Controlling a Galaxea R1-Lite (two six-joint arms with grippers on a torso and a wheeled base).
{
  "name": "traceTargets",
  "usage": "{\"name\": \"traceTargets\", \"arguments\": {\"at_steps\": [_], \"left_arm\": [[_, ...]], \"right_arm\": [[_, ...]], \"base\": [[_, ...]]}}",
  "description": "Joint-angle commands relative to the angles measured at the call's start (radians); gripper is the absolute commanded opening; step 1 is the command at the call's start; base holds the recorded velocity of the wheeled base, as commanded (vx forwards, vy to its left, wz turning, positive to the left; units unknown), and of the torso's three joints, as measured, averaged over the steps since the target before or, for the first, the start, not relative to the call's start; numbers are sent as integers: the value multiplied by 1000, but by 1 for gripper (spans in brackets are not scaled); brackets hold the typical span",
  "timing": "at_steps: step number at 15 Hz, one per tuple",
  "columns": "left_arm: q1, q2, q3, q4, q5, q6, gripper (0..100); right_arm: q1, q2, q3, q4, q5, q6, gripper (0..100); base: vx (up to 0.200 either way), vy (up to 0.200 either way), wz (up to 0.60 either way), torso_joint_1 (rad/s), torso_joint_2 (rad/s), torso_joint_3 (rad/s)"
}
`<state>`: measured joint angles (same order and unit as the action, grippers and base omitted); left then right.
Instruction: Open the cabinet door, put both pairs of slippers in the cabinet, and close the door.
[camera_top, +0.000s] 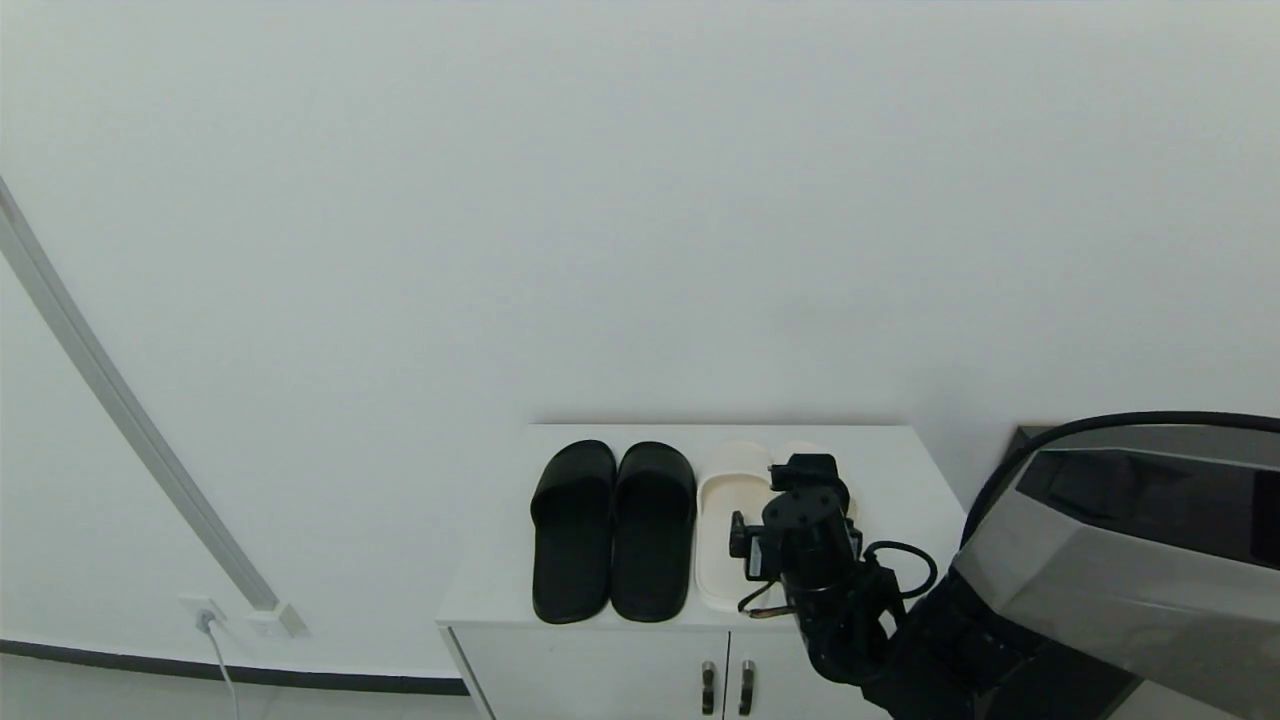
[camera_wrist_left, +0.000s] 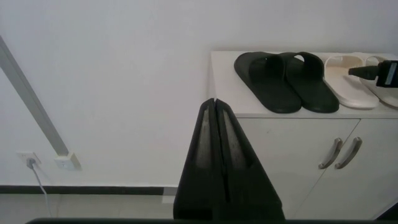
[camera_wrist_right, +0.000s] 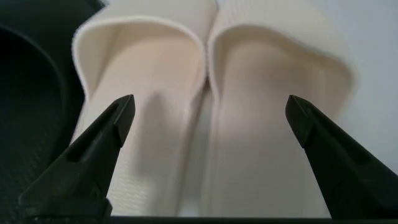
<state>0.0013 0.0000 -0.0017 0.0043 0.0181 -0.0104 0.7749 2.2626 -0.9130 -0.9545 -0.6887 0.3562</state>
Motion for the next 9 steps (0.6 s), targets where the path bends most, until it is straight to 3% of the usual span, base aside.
{"name": "traceTargets", "arguments": {"at_steps": [1, 9], "left_arm": [[0, 2, 0, 0, 0, 0, 0], [0, 2, 0, 0, 2, 0, 0]], "right_arm": [[-6, 35, -53, 2, 1, -14, 100], [-72, 117, -178, 3, 5, -89, 100]], "base": [[0, 0, 0, 0, 0, 0], [0, 0, 0, 0, 0, 0]]}}
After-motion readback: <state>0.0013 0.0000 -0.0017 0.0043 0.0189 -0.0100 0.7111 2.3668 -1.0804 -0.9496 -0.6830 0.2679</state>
